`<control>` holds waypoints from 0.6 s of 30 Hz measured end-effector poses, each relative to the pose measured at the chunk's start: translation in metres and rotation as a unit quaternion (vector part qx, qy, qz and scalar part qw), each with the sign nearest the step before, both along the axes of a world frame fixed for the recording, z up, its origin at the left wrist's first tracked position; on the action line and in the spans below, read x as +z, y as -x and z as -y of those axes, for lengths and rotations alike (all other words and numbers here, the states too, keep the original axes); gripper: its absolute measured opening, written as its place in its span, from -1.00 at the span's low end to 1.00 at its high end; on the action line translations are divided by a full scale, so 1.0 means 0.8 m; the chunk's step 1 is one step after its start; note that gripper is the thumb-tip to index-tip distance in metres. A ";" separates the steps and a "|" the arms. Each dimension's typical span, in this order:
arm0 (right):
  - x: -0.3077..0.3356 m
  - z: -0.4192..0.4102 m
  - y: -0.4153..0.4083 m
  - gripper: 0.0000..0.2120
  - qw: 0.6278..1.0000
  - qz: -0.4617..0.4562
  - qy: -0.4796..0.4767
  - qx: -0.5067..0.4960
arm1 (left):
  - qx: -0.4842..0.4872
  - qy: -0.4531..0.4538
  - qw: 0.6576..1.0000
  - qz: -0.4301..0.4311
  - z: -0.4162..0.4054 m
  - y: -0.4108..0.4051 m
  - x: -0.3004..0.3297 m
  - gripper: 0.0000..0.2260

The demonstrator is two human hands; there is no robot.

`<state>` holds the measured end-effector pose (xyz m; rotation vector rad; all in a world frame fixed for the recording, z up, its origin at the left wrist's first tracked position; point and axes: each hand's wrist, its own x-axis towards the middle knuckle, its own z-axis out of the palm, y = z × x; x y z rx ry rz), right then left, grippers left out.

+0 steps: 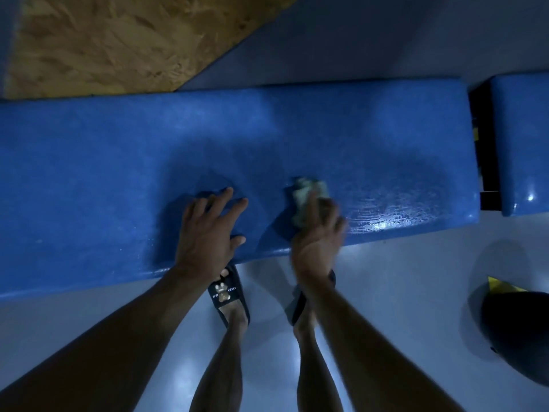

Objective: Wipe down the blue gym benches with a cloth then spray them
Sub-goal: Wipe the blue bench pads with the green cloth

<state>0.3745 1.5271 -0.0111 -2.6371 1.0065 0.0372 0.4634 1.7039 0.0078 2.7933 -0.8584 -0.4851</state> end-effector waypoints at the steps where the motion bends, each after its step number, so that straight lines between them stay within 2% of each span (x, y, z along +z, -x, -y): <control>1: 0.004 -0.030 0.001 -0.30 0.997 -0.012 0.000 0.080 | -0.004 -0.001 1.000 -0.003 -0.001 -0.002 0.000 -0.32; 3: 0.013 -0.054 0.003 -0.38 0.975 -0.036 -0.016 0.217 | -0.011 -0.005 1.000 -0.002 -0.003 -0.006 -0.001 -0.33; 6: 0.015 0.004 -0.004 -0.44 0.922 -0.039 0.018 0.384 | -0.014 -0.009 1.000 0.003 -0.005 -0.009 -0.003 -0.33; 7: 0.012 0.036 -0.005 -0.45 0.905 -0.041 0.045 0.422 | -0.012 -0.008 1.000 0.003 -0.005 -0.010 -0.003 -0.32; 8: 0.011 0.070 -0.005 -0.44 0.902 -0.046 0.064 0.425 | -0.009 -0.007 1.000 0.003 -0.006 -0.009 -0.003 -0.32; 10: 0.012 0.129 -0.002 -0.38 0.945 -0.060 0.081 0.312 | -0.008 -0.006 1.000 0.001 -0.006 -0.008 -0.002 -0.34; 12: 0.013 0.151 -0.001 -0.30 0.990 -0.061 0.063 0.111 | -0.011 -0.004 1.000 0.003 -0.006 -0.007 -0.001 -0.35; 14: 0.007 0.130 -0.015 -0.30 0.997 -0.036 0.047 -0.055 | -0.013 0.000 1.000 0.004 -0.005 -0.007 -0.001 -0.35; 16: 0.002 0.072 -0.039 -0.31 0.994 -0.008 0.035 -0.103 | -0.009 0.001 1.000 0.002 -0.007 -0.007 -0.003 -0.35; 18: 0.000 0.002 -0.056 -0.34 1.000 0.016 0.013 -0.021 | -0.008 0.001 1.000 -0.001 -0.007 -0.008 -0.004 -0.36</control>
